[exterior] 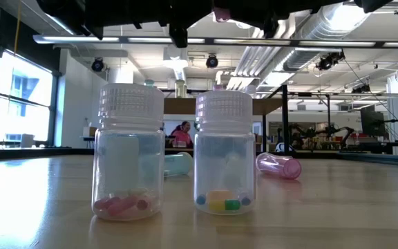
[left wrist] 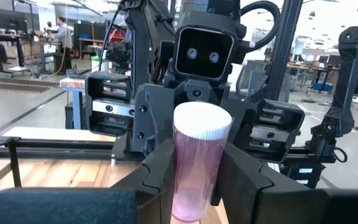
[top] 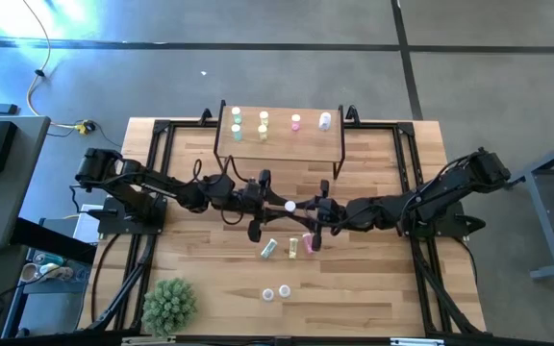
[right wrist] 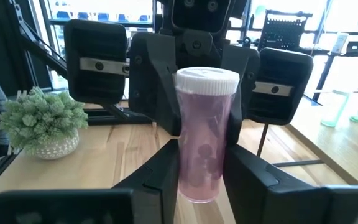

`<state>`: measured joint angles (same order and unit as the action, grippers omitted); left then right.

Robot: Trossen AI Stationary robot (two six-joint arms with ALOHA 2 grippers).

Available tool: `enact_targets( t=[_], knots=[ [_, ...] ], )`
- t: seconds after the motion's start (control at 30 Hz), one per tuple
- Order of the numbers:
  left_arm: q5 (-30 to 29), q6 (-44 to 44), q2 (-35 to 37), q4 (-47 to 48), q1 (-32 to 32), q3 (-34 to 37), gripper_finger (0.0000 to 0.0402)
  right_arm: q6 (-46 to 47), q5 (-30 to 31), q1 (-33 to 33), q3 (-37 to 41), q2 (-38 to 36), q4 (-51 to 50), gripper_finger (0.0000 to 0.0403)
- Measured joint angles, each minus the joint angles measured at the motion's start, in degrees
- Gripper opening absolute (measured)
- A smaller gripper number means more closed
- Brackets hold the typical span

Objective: Pick and place medicine bottles onto shelf by color
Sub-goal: Put the bottom pink pill bottle on the shelf aligned with the other pink pill bottle

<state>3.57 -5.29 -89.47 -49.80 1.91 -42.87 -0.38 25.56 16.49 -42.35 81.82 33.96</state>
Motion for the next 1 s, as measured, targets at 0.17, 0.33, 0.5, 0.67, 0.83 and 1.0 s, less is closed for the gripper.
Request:
enact_targets(
  t=[0.17, 0.33, 0.5, 0.67, 0.83, 1.0],
  knots=[
    [0.00, -0.08, -0.04, 0.85, 0.00, 0.02, 0.0090, 0.32, 0.60, -0.04, 0.00, 0.00, -1.20, 0.0153],
    [0.04, -0.08, -0.06, 1.42, -0.02, 0.02, 0.0090, 0.51, 1.46, -0.04, 0.00, -0.04, -2.29, 0.0204],
    [-0.97, -0.08, -0.04, 2.53, -0.04, 0.07, 0.0090, 4.60, 1.60, -0.04, -0.02, -1.78, -7.44, 0.0235],
    [-1.97, -0.08, -0.04, 3.68, -0.04, 0.07, 0.0090, 8.48, 1.55, 0.00, -0.02, -6.24, -15.97, 0.0240],
    [-2.16, -0.06, -0.03, 5.76, -0.04, 0.07, 0.0090, 8.94, 1.47, 0.00, 0.00, -11.06, -20.25, 0.0240],
    [-3.03, -0.05, -0.02, 9.96, -0.04, 0.07, 0.0090, 5.02, 1.32, -0.69, 0.00, -15.95, -20.49, 0.0240]
  ],
)
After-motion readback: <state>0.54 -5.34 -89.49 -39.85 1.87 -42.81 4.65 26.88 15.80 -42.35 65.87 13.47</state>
